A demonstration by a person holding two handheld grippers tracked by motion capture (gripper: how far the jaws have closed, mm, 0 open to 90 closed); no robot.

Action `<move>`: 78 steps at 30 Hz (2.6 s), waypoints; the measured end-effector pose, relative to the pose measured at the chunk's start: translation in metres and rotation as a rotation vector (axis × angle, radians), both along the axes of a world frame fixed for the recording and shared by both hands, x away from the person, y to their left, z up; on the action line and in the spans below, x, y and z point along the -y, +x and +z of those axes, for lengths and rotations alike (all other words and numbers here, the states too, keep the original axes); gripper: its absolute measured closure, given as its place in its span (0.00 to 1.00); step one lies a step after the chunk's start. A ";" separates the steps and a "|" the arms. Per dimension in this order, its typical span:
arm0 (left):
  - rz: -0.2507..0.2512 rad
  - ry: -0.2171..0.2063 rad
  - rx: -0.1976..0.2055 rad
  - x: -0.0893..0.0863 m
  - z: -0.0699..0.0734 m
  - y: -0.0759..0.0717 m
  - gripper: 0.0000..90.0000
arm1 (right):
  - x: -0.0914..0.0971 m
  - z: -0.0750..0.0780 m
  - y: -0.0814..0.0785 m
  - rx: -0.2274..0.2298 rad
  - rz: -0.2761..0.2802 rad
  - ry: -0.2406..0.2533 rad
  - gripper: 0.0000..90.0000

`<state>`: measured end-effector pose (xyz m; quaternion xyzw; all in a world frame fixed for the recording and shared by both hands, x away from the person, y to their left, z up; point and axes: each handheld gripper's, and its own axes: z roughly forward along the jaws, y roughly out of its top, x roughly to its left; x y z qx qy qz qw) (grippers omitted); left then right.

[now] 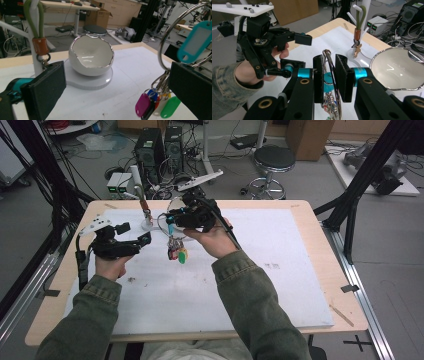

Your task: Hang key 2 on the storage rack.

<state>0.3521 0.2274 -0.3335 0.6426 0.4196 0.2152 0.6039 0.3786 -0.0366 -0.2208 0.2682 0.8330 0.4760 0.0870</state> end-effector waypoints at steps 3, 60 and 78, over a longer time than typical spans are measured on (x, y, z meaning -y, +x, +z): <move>-0.012 -0.006 0.003 0.006 0.002 0.002 0.03 | -0.003 0.001 0.001 0.004 0.010 0.002 0.87; 0.149 -0.055 0.013 0.018 0.005 -0.006 0.96 | -0.003 -0.022 0.005 -0.086 -0.106 0.114 0.23; 0.205 -0.038 0.023 -0.007 0.013 -0.006 0.96 | 0.060 -0.042 0.006 -0.052 -0.275 0.102 0.02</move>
